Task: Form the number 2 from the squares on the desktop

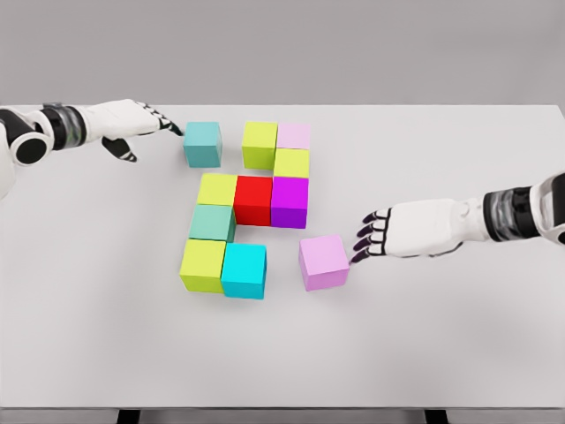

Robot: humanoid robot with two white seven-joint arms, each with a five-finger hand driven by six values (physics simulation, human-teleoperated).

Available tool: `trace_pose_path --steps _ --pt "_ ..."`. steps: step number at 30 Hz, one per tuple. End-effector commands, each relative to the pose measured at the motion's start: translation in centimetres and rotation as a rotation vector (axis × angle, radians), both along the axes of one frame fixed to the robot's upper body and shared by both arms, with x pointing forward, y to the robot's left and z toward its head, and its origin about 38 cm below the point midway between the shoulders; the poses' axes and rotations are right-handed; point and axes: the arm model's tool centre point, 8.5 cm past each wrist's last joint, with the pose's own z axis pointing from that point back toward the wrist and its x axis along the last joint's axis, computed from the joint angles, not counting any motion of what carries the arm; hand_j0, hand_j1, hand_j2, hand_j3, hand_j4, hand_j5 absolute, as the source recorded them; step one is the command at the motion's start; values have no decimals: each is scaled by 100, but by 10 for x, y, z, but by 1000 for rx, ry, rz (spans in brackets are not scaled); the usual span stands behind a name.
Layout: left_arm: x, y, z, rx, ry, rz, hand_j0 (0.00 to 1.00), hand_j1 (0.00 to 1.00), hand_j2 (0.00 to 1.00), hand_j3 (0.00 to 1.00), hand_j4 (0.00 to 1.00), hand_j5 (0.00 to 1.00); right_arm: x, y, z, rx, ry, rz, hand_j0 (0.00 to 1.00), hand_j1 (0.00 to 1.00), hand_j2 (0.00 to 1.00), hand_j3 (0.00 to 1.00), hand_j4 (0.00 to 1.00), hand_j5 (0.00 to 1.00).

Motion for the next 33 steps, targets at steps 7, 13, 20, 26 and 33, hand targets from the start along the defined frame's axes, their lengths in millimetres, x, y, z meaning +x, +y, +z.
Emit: trace_pose_path --steps 7,13,20,26,33 --pt "-10 12 14 22 -32 -34 88 88 88 88 88 88 21 -8 3 -15 -12 -64 99 99 99 99 99 99" --pt "-12 10 11 27 -28 -42 89 89 89 89 89 89 29 2 6 -2 -22 -54 99 99 99 99 99 99" --pt "-15 9 2 26 -12 -44 89 89 89 89 89 89 26 16 3 -3 -15 -20 99 99 99 99 99 99" --pt "-14 6 0 27 -10 -48 89 89 89 89 89 89 20 23 3 -8 -12 9 99 99 99 99 99 99" --pt "-13 0 1 25 -12 -55 90 90 90 90 90 90 8 34 5 1 -12 57 99 99 99 99 99 99"
